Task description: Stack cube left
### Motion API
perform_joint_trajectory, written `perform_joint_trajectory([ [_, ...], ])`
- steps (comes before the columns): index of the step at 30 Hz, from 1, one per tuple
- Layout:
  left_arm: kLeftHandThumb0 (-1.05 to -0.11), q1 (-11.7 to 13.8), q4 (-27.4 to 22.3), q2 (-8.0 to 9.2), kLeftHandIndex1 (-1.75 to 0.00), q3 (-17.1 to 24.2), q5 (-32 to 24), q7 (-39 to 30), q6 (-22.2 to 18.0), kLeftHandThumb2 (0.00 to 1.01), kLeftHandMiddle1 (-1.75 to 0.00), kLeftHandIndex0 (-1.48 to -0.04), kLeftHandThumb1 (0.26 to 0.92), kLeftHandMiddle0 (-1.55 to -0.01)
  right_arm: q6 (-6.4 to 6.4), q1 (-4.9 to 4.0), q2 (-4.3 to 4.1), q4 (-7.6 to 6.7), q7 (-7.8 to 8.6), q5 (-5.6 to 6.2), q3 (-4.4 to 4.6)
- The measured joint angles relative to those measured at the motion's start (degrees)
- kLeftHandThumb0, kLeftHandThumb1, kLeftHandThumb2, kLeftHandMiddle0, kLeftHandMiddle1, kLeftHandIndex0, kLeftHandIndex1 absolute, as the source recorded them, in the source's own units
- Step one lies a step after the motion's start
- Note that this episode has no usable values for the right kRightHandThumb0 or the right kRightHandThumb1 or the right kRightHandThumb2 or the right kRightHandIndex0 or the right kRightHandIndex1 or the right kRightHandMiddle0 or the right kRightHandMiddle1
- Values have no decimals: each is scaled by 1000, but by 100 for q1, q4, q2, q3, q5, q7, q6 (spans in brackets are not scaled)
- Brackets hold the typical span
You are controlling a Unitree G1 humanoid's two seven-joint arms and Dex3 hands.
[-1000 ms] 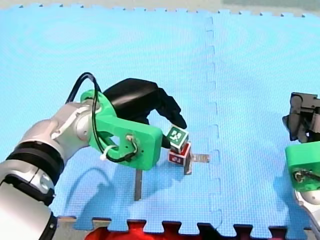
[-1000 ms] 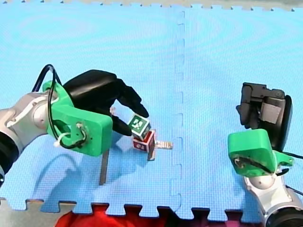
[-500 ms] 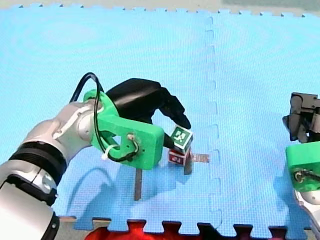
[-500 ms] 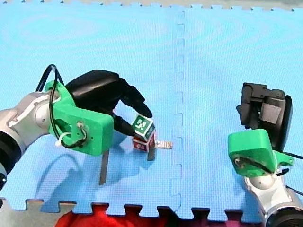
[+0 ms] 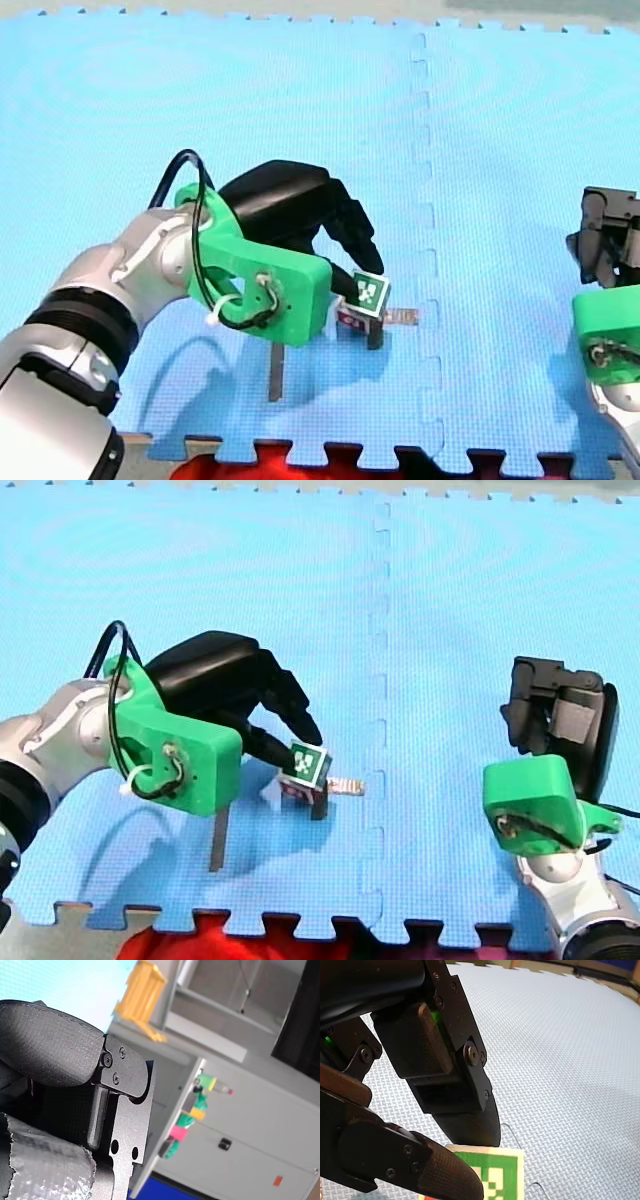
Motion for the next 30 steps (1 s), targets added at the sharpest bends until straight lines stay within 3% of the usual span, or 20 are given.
perform_joint_trajectory([
  [11, -522, 0, -42, -3, 0, 1, -23, -97, 95, 1, -1662, -1344, 786, -927, 1, 39, -23, -45, 2, 0, -7],
  [30, -536, 1, -126, 13, -1, -85, 163, 160, 233, 1, -1524, -1348, 796, -946, 7, 55, -34, -63, 18, -7, -7],
])
